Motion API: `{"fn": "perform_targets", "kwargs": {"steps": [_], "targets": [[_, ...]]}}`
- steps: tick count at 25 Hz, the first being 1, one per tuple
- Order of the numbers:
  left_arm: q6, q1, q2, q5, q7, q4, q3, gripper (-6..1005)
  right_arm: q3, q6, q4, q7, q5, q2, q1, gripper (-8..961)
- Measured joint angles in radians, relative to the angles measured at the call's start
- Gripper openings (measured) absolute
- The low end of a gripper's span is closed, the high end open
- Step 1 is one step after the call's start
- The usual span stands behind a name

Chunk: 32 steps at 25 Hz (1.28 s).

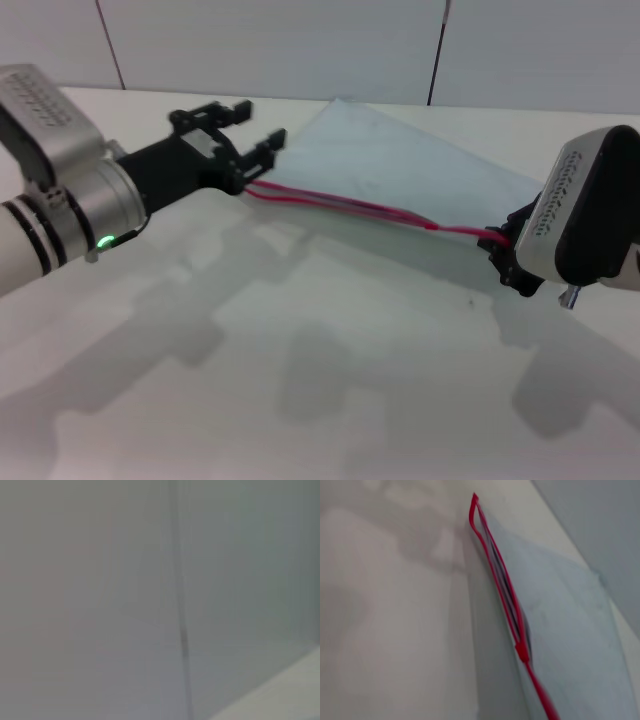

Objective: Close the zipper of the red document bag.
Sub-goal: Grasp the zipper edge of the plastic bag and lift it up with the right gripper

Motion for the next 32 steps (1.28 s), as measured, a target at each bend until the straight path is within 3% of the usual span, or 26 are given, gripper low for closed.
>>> {"fn": "perform_targets", "kwargs": {"steps": [1, 3, 9, 14, 20, 32], "targets": [[0.000, 0.000, 0.000, 0.000, 0.000, 0.000, 0.000, 539, 0.000, -0.001, -0.011, 0.001, 0.000, 0.000, -0.004, 82], [-0.002, 0.000, 0.007, 0.161, -0.073, 0.073, -0.005, 538, 0.000, -0.001, -0.028, 0.007, 0.000, 0.000, -0.009, 72], [-0.012, 0.000, 0.013, 0.395, -0.203, 0.202, -0.005, 536, -0.005, -0.001, -0.038, 0.014, 0.000, -0.001, -0.010, 49], [-0.015, -0.010, -0.014, 0.571, -0.215, 0.289, 0.000, 535, -0.005, -0.015, -0.042, 0.026, 0.001, -0.001, -0.004, 48], [-0.017, -0.052, -0.034, 0.663, -0.206, 0.303, 0.005, 533, -0.004, -0.023, -0.044, 0.030, 0.001, -0.001, 0.001, 50], [-0.026, -0.091, -0.042, 0.767, -0.158, 0.321, 0.001, 529, -0.004, -0.024, -0.074, 0.033, 0.028, -0.002, 0.003, 55]]}}
